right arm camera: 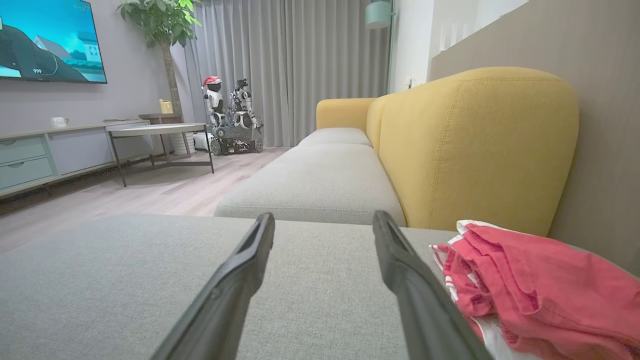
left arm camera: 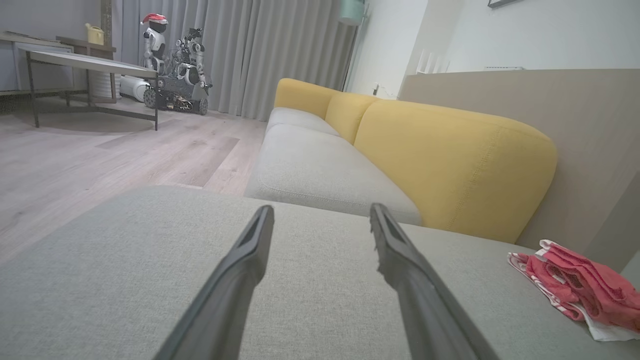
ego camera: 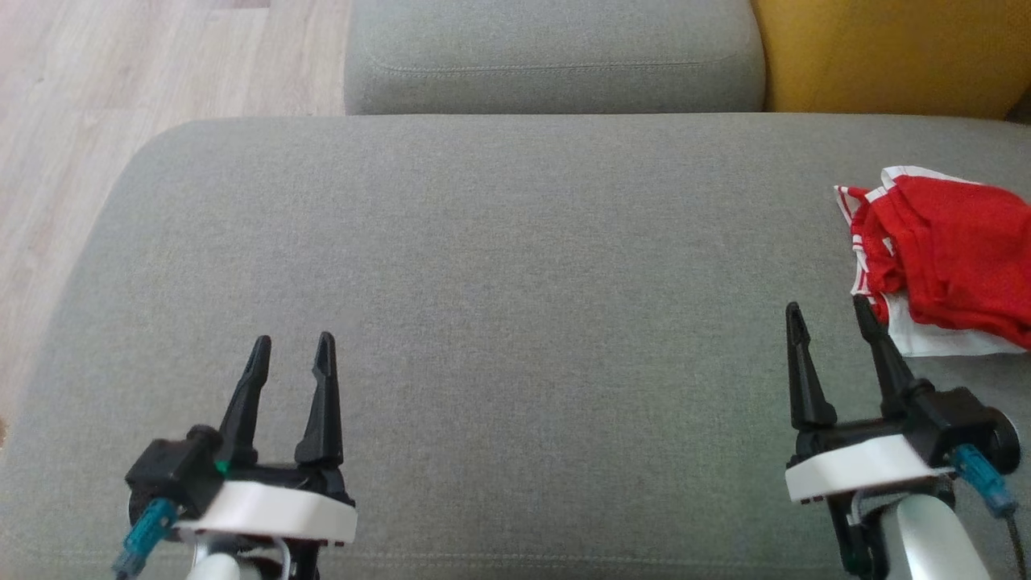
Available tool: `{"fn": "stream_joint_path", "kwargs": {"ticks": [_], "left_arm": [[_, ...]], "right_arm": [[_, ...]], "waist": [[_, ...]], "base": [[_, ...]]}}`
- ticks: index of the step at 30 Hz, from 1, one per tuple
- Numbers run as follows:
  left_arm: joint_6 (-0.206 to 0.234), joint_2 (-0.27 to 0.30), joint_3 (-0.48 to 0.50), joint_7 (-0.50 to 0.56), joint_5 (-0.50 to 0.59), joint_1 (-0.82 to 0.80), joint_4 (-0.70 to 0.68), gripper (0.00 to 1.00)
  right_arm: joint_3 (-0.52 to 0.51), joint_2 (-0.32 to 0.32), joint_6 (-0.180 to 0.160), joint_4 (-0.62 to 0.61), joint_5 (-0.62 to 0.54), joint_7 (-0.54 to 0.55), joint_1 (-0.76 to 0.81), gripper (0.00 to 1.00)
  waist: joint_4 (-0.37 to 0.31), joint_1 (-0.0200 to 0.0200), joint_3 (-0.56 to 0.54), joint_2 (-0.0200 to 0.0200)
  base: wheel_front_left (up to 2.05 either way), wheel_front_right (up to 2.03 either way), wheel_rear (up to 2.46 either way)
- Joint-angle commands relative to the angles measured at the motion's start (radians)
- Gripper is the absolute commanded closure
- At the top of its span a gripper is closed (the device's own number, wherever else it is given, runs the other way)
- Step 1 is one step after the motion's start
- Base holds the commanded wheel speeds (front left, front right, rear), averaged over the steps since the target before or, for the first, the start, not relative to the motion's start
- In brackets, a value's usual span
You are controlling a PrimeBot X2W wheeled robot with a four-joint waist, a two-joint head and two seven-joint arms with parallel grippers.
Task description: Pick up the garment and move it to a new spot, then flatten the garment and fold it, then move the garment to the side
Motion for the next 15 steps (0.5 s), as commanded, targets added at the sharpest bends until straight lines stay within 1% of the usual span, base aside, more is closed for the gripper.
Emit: {"fn": "stream_joint_path", "kwargs": {"ticks": [1,5,8,12,15], "left_arm": [[0.000,0.004,0.035,-0.005,0.018,-0.030,-0.049,0.00],[-0.013,0.004,0.040,-0.005,0.011,-0.031,-0.064,0.00],[-0.011,0.004,0.049,-0.005,-0.003,-0.027,-0.067,0.00],[-0.026,0.004,0.053,-0.005,-0.024,-0.017,-0.074,0.00],[-0.028,0.004,0.056,-0.005,-0.026,-0.013,-0.079,0.00]], "right_arm": [[0.019,-0.001,-0.001,-0.046,0.006,-0.013,-0.023,0.00],[0.023,0.000,-0.001,-0.052,0.013,-0.013,-0.023,0.00],[0.029,0.000,-0.001,-0.052,0.017,-0.013,-0.023,0.00],[0.038,0.000,-0.001,-0.050,0.026,-0.013,-0.022,0.00],[0.040,0.000,-0.001,-0.051,0.029,-0.013,-0.023,0.00]], "waist": [[-0.004,0.0001,0.000,0.0000],[-0.008,0.0001,-0.001,0.0000],[-0.009,0.0001,-0.006,0.0000],[-0.012,0.0001,-0.012,0.0000],[-0.013,0.0001,-0.013,0.0000]], "base": [[0.00,0.00,0.00],[0.00,0.00,0.00],[0.00,0.00,0.00],[0.00,0.00,0.00],[0.00,0.00,0.00]]}}
